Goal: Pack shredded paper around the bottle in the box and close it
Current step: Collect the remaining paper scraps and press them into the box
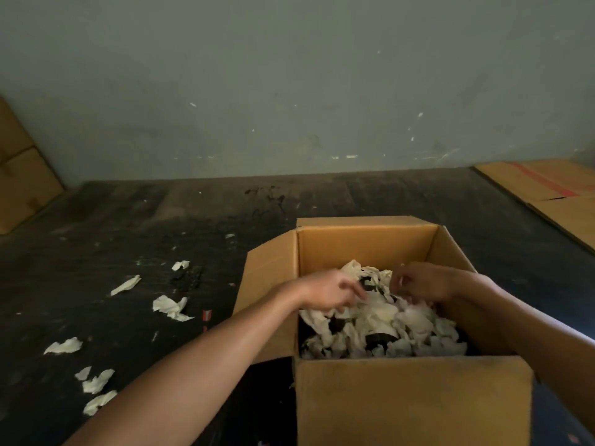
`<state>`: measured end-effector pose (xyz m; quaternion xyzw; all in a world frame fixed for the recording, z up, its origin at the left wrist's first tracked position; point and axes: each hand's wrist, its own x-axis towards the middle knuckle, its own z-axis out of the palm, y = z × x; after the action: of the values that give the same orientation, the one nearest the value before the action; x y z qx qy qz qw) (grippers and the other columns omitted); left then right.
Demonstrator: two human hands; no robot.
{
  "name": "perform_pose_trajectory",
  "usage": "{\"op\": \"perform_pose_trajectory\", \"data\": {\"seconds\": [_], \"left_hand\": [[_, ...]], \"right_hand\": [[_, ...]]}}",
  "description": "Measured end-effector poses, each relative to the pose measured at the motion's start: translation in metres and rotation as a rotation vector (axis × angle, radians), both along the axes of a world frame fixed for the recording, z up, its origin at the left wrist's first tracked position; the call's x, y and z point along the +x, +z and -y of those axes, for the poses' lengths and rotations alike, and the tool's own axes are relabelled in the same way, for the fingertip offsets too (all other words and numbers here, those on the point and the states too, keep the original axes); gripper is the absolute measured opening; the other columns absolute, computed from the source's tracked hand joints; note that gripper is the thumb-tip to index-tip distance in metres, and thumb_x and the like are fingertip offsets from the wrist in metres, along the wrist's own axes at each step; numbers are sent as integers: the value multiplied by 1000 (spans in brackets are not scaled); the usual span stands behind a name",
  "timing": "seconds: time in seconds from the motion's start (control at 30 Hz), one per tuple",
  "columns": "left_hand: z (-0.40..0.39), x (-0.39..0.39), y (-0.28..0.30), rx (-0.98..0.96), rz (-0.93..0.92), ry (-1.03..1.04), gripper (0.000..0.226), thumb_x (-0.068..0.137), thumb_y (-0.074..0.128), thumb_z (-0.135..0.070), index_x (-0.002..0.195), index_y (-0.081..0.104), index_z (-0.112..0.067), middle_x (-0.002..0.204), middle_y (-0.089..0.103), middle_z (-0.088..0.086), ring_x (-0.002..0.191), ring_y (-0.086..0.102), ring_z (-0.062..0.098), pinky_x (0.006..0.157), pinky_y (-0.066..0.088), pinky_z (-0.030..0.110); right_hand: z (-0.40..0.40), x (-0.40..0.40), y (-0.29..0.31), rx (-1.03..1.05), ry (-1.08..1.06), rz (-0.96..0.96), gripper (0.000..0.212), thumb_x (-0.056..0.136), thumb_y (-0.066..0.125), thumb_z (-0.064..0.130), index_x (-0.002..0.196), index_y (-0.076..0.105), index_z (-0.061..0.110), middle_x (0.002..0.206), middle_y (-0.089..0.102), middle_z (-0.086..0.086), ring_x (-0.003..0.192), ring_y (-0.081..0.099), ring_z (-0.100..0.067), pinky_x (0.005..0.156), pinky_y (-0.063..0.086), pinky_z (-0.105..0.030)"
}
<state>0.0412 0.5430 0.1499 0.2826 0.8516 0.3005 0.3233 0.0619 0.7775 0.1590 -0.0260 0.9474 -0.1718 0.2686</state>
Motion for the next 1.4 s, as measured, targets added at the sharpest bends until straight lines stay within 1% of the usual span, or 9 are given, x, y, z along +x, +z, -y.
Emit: {"op": "perform_pose_trajectory", "data": {"seconds": [0.23,0.43,0.57,0.67,0.93,1.03,1.13,1.23,1.4], "left_hand": [[119,21,-23,556,-588,573,37,93,52,-31,130,50,-35,127,52,-11,110,53,-3,91,50,28],[259,97,-132,142,-508,813,73,88,62,-48,148,23,-34,153,28,1,139,33,20,111,33,40],[319,152,-190,-246,-386,865,109,74,54,-74,152,-11,-35,163,-13,5,148,-13,32,115,8,57],[344,176,-211,-323,-315,864,124,63,48,-90,148,-24,-36,160,-25,6,145,-21,36,115,0,58],[346,179,-232,-334,-491,431,120,60,29,-101,152,-16,-39,159,-30,1,143,-31,29,114,-14,58],[346,158,-230,-307,-525,329,70,84,33,-78,140,35,-36,165,-4,6,148,-17,30,119,-5,53],[362,139,-234,-316,-618,410,36,96,32,-56,114,50,-31,161,16,7,149,-10,28,120,5,53],[389,119,-239,-431,-692,523,48,90,36,-65,128,42,-36,163,4,11,148,-13,33,115,5,64],[424,80,-232,-545,-601,688,94,76,29,-88,152,7,-36,161,-23,11,145,-22,39,112,-6,65]], "right_hand": [[118,17,4,-279,-9,-526,37,98,56,32,134,50,27,133,49,0,120,51,-20,98,45,-38],[259,72,-33,-521,198,-524,36,96,57,34,128,46,47,126,46,17,116,53,-2,94,51,-26],[334,107,-89,-559,462,-429,30,96,57,33,125,54,38,119,53,17,106,58,2,85,53,-20],[358,118,-140,-460,411,-342,44,96,58,34,138,44,39,136,41,16,125,44,3,102,41,-20],[367,92,-215,-96,-25,-225,86,93,54,54,156,-1,38,165,-9,-9,150,2,-33,121,14,-50],[376,65,-227,6,75,-281,80,95,46,58,155,-5,41,166,-8,-7,151,1,-32,121,9,-51],[388,44,-240,91,163,-353,68,95,24,65,153,-4,44,167,-1,-3,151,0,-29,121,6,-54],[403,23,-249,126,145,-429,69,90,9,71,147,-23,48,165,-14,-4,150,-10,-28,120,0,-55],[438,-26,-248,91,76,-463,82,88,21,74,143,-33,47,159,-33,-5,147,-20,-30,117,0,-63]]}}
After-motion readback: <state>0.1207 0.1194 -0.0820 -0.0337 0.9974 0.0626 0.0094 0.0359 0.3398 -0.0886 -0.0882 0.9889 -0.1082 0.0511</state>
